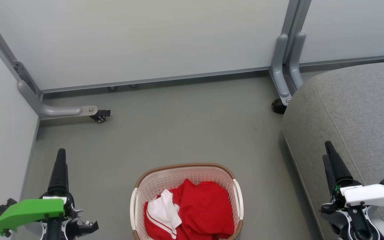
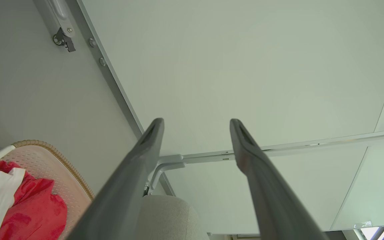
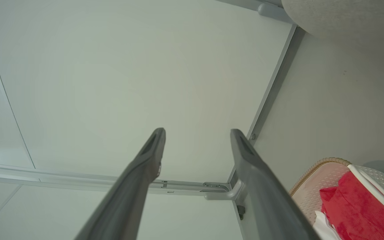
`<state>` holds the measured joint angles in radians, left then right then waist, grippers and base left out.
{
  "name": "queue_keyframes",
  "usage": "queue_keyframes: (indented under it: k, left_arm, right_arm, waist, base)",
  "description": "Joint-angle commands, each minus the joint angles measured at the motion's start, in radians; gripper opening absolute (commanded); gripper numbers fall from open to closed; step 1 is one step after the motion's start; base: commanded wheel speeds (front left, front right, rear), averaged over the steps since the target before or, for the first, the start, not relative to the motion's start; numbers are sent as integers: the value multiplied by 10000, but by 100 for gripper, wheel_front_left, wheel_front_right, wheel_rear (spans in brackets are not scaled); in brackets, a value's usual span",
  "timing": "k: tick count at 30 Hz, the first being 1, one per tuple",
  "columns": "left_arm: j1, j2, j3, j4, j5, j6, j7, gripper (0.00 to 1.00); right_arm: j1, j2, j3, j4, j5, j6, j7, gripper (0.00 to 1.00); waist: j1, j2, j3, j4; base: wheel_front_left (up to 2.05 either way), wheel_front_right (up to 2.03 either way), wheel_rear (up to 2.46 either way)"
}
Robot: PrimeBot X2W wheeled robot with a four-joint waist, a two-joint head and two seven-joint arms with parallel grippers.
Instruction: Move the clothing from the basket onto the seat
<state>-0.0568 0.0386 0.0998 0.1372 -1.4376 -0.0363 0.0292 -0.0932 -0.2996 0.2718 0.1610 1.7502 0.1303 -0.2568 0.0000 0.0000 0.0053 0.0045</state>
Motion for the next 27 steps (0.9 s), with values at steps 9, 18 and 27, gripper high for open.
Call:
queue_keyframes:
  k: [9,18,27]
  left_arm:
    - [-243,67,-233,-425,2156,46,-433,100]
    - [-231,79,-608,-569,4078,347,-771,100]
    - [-188,89,-953,-572,5847,499,-1070,100]
  right_arm:
    - [-168,274,-413,-440,-2444,3,-20,100]
    - [-153,571,-707,-688,-4642,3,-26,100]
    - [-88,838,-1123,-612,-6513,3,-32,100]
  waist:
    - [0,0,32,35]
    - [0,0,62,73]
    - [0,0,38,121]
  base:
    - [0,0,0]
    - [0,0,0]
    - [0,0,0]
